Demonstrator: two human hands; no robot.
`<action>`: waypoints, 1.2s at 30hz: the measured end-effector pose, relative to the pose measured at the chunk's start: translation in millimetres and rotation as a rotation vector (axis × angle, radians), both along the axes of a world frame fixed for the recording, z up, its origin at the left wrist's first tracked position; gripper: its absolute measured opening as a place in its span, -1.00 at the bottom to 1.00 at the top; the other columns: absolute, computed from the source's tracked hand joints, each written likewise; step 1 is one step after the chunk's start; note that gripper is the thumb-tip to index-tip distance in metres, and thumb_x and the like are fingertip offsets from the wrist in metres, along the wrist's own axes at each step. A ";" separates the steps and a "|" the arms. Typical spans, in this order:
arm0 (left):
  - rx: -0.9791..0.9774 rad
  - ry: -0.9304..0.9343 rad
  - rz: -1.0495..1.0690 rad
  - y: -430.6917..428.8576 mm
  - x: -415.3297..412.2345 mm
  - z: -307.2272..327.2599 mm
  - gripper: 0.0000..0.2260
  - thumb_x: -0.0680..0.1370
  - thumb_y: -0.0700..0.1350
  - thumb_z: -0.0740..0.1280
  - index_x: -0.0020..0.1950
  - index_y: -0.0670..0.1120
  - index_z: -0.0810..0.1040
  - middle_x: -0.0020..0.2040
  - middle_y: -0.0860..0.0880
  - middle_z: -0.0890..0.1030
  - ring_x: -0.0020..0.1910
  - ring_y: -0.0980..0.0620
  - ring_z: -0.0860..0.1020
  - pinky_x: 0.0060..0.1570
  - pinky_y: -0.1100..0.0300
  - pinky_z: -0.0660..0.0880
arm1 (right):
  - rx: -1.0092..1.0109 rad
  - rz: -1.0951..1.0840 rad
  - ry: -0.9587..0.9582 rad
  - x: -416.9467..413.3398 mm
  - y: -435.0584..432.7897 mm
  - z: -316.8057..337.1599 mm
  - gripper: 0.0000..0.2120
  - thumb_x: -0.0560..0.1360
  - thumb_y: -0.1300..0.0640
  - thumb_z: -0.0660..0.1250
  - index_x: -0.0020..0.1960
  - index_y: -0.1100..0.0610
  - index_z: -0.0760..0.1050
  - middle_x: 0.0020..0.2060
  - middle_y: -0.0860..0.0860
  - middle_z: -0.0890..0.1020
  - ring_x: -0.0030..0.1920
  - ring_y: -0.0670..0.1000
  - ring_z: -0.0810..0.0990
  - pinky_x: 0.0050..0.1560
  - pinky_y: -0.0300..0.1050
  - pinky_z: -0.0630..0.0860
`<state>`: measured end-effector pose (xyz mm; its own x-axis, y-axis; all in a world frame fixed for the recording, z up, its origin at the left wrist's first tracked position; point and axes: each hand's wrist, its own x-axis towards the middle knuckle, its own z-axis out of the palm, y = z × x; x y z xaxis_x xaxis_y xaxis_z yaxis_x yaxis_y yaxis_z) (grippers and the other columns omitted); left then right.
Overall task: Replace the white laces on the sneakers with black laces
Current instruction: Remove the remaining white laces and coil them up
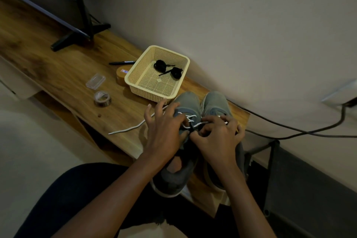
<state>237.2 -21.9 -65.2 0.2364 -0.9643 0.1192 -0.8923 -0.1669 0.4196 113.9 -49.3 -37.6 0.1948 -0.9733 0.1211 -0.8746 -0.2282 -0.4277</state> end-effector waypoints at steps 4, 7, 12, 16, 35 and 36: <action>-0.049 0.063 0.034 0.0 -4.2 -5.2 -0.86 0.57 0.04 0.26 0.09 0.08 0.49 0.41 0.14 0.33 0.48 0.02 0.05 0.37 -0.06 -0.07 | -0.006 -0.022 -0.007 0.9 1.5 1.5 -0.86 0.36 0.00 0.41 -0.29 0.06 0.62 0.11 -0.17 0.59 0.35 0.00 0.21 0.33 -0.04 -0.11; -0.097 0.190 0.099 0.7 -6.7 -6.7 -0.93 0.62 -0.03 0.17 0.08 0.07 0.40 0.25 0.12 0.44 0.45 0.07 0.14 0.37 -0.03 -0.05 | 0.016 -0.038 -0.047 1.0 2.8 4.2 -0.91 0.37 0.05 0.41 -0.24 -0.08 0.50 0.07 -0.12 0.61 0.36 0.01 0.21 0.35 -0.04 -0.13; -0.088 0.218 0.074 2.3 -5.4 -2.5 -0.84 0.59 -0.09 0.19 0.16 0.09 0.36 0.30 0.14 0.40 0.47 0.06 0.07 0.39 -0.06 -0.10 | 0.002 -0.042 -0.007 1.6 1.9 2.3 -0.89 0.37 0.06 0.42 -0.15 0.07 0.63 0.09 -0.09 0.61 0.37 0.04 0.20 0.35 -0.02 -0.13; 0.016 0.041 -0.022 1.9 -2.0 -2.7 -0.77 0.49 0.02 0.34 0.13 0.15 0.44 0.48 0.13 0.20 0.50 -0.01 -0.05 0.39 -0.13 -0.12 | -0.028 -0.008 0.028 1.1 -0.8 -3.6 -0.85 0.35 0.03 0.41 -0.30 0.10 0.64 0.13 -0.14 0.59 0.35 0.04 0.22 0.34 0.01 -0.08; -0.002 0.082 -0.018 1.1 -3.0 -0.7 -0.73 0.50 0.00 0.33 0.19 0.13 0.44 0.49 0.11 0.17 0.49 -0.02 -0.05 0.38 -0.08 -0.06 | -0.025 -0.025 -0.014 2.3 0.7 -0.6 -0.84 0.37 0.06 0.42 -0.15 0.14 0.64 0.07 -0.09 0.63 0.38 0.07 0.22 0.38 0.11 -0.06; 0.023 0.057 -0.015 1.1 -2.8 -1.2 -0.74 0.51 0.04 0.33 0.18 0.13 0.46 0.50 0.10 0.16 0.50 -0.03 -0.06 0.38 -0.08 -0.07 | -0.032 -0.022 -0.023 2.6 0.8 -0.8 -0.85 0.36 0.06 0.43 -0.17 0.14 0.64 0.06 -0.09 0.64 0.38 0.08 0.23 0.38 0.12 -0.05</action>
<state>234.5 -20.8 -66.4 0.2277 -0.9701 0.0839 -0.8696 -0.1638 0.4657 116.5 -48.5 -38.4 0.1705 -0.9729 0.1562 -0.8696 -0.2231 -0.4405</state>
